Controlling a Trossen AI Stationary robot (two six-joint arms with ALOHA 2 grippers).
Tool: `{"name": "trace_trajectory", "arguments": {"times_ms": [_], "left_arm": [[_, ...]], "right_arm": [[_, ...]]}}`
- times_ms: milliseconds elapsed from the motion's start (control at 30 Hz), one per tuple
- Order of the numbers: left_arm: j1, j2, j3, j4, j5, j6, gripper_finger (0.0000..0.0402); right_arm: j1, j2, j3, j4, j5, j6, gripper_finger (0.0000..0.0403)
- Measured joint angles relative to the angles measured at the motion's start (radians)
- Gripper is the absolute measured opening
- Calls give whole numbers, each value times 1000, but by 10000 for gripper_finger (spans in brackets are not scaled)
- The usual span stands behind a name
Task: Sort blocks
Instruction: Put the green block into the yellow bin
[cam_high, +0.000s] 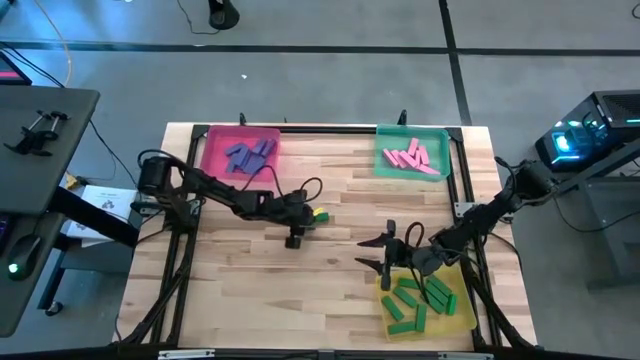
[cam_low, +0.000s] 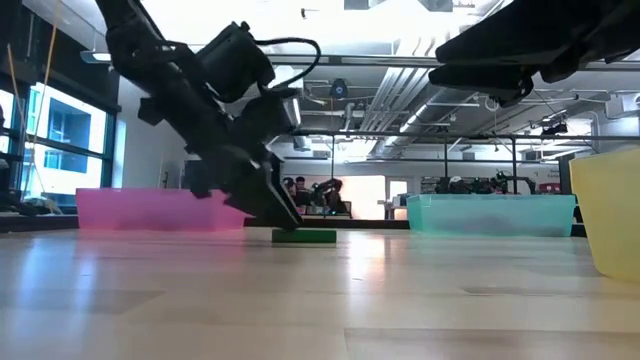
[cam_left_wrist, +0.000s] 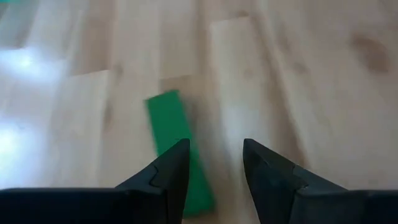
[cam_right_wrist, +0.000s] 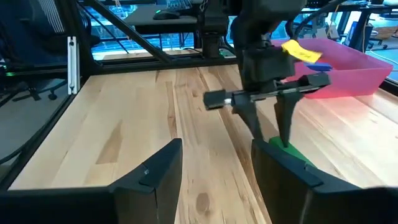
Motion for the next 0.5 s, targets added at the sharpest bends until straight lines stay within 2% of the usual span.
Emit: {"name": "trace_trajectory", "arguments": {"times_ms": [133, 400, 500], "left_arm": [[1, 41, 2, 37, -75, -42, 136], [-27, 39, 2, 55, -90, -122, 136], [-39, 32, 1, 53, -143, -172, 136]], "right_arm": [[0, 0, 0, -3, 0, 1, 177], [0, 0, -1, -8, 0, 1, 177], [0, 0, -1, -8, 0, 5, 177]]}}
